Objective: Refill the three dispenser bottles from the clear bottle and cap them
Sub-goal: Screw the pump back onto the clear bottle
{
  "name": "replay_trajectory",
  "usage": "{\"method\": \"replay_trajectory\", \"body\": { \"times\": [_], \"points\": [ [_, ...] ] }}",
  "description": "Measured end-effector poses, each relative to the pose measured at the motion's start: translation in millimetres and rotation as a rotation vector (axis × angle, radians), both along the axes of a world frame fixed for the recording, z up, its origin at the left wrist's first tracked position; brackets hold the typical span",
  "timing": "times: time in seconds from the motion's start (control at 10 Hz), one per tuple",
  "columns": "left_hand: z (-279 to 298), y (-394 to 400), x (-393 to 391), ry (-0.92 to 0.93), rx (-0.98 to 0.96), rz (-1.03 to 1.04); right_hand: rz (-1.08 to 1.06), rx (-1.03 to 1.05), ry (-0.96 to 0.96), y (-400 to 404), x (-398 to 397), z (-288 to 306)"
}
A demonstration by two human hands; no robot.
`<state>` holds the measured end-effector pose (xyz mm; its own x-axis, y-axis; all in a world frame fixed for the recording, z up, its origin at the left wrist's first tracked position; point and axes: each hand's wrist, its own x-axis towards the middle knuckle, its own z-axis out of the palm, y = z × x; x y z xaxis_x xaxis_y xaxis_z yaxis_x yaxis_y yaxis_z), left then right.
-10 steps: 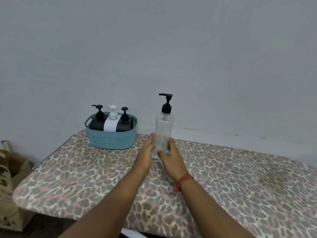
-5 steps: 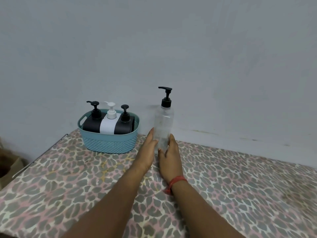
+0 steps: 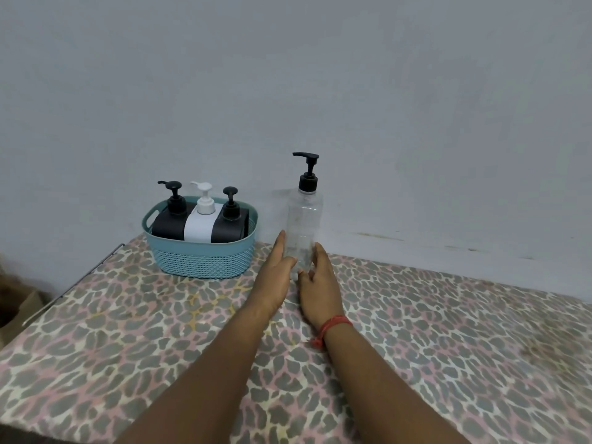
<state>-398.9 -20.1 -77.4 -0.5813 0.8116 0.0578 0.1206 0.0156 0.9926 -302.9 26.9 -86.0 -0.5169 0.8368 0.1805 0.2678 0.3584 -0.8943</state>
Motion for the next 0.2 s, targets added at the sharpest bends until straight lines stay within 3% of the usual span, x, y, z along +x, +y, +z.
{"method": "replay_trajectory", "body": {
  "times": [0.2],
  "points": [
    [-1.9,-9.2,6.5,0.082,-0.104,0.040,-0.032,-0.070,0.001,-4.1,6.4,3.7]
  ]
}}
